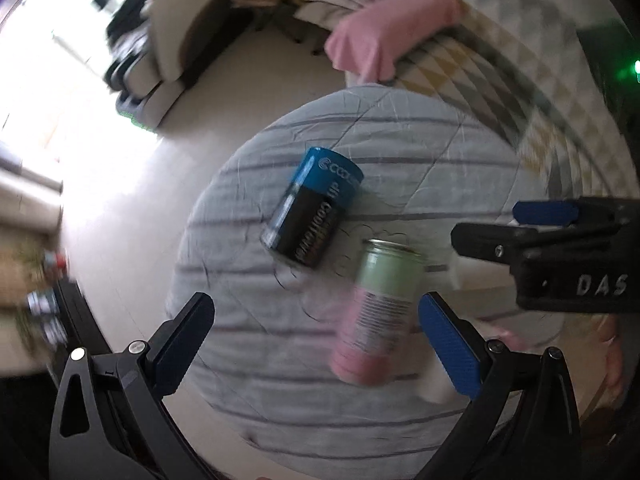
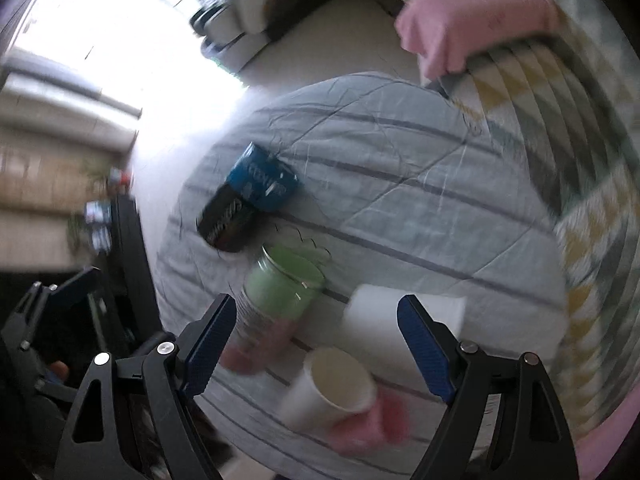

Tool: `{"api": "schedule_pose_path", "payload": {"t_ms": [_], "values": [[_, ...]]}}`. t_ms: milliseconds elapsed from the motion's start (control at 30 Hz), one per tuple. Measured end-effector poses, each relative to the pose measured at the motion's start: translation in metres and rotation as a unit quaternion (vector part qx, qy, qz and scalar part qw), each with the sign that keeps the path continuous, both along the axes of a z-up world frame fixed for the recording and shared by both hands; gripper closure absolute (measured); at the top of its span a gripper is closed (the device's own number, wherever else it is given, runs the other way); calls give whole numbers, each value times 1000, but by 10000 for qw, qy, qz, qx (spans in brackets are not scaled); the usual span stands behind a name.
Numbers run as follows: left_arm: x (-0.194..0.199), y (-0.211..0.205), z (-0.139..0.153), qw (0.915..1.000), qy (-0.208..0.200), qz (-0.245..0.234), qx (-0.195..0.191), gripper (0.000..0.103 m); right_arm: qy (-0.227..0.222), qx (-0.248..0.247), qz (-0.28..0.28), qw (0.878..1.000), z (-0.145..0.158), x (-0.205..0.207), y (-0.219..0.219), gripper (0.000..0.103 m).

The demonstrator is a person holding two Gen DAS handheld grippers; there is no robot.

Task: Flip cup upright
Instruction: 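Grasp the lying blue-and-black can with the left tool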

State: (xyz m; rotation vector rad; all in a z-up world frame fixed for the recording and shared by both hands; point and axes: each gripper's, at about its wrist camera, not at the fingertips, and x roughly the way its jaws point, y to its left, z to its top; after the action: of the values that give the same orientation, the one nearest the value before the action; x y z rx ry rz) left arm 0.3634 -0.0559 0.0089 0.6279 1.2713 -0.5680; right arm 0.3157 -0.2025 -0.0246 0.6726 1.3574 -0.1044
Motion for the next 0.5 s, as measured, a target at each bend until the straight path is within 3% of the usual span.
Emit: {"api": "schedule_pose_path", "payload": {"t_ms": [233, 500], "values": [[36, -8, -29, 9971, 194, -723, 122, 0, 221, -30, -774, 9968, -11, 11, 3, 19], [72, -34, -64, 9936, 516, -1003, 83, 0, 350, -352, -950, 9942, -22, 24, -6, 19]]}}
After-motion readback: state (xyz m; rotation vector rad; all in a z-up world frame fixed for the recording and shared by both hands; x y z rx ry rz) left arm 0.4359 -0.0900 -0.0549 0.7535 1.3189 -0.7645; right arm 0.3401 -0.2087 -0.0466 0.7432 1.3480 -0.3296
